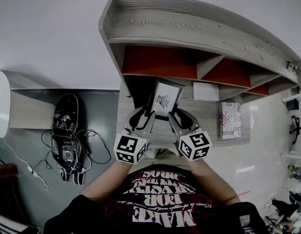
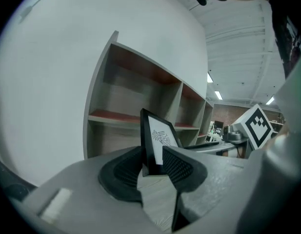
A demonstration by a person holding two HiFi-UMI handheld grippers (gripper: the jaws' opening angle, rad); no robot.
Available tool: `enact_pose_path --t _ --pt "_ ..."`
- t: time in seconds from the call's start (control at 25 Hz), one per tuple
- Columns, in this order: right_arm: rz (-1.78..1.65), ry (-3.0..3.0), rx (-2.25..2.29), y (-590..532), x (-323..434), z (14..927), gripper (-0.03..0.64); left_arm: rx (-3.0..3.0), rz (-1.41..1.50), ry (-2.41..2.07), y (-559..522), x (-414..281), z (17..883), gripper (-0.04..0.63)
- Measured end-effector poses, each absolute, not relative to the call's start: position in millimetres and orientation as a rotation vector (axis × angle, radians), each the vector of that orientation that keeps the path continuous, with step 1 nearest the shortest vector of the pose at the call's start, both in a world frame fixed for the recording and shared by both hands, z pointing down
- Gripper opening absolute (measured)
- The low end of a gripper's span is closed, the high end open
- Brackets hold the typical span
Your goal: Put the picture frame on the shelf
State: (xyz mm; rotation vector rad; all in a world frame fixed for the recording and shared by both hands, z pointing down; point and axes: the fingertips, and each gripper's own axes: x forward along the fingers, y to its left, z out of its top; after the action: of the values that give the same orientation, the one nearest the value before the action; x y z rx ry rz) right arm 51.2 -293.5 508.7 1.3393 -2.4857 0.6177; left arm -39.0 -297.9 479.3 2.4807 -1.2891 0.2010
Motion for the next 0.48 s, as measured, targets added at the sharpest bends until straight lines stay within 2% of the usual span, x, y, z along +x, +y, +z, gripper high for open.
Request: enact_pose_path --t 0.48 --pt "0.562 -2.544 1.319 -335.5 51.8 480.2 0.147 2.446 0.169 -1.341 -334.1 -39.5 462.0 0.138"
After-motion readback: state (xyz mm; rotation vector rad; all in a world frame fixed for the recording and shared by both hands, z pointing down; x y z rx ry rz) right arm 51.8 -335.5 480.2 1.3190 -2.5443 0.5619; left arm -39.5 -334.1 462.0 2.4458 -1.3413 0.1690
